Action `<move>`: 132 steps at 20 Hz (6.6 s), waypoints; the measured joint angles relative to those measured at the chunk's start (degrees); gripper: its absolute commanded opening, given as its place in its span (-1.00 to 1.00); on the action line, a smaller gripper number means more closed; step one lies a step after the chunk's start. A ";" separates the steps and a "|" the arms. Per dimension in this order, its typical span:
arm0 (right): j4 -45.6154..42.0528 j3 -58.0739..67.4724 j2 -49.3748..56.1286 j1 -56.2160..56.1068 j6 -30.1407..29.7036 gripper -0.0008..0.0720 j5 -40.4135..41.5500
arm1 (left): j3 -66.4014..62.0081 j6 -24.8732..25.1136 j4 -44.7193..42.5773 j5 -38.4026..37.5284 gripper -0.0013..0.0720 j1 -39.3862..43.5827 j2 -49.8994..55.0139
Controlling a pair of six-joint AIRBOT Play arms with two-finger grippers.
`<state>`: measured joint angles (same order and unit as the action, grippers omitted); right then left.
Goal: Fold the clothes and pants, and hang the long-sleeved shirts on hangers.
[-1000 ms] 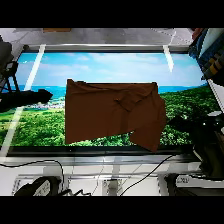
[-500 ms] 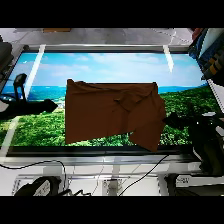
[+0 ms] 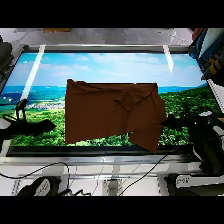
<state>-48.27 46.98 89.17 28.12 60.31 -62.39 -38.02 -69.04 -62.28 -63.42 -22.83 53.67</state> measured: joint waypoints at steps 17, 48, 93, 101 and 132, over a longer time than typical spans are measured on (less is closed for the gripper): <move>-1.60 -0.04 0.02 -0.04 0.04 -0.94 -2.03 | 14.93 11.56 12.20 4.66 -0.39 -2.49 9.81; 18.56 26.97 -53.40 -0.07 -3.76 -0.94 -5.90 | -28.74 20.63 30.88 17.57 -0.93 -2.73 -26.27; -9.27 35.21 7.58 -15.23 14.34 -0.94 11.61 | -29.05 24.00 24.63 40.22 -0.94 15.19 38.18; -15.78 33.11 8.41 -16.24 18.45 -0.94 9.11 | -29.05 23.12 20.92 31.98 -0.92 15.43 42.93; 7.21 -23.34 -21.46 0.37 -0.24 0.08 -2.16 | -23.61 19.47 10.95 -5.60 0.51 -3.63 7.10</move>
<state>-41.06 23.64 67.70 28.49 60.07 -64.55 -61.63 -49.56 -51.33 -69.01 -26.46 60.77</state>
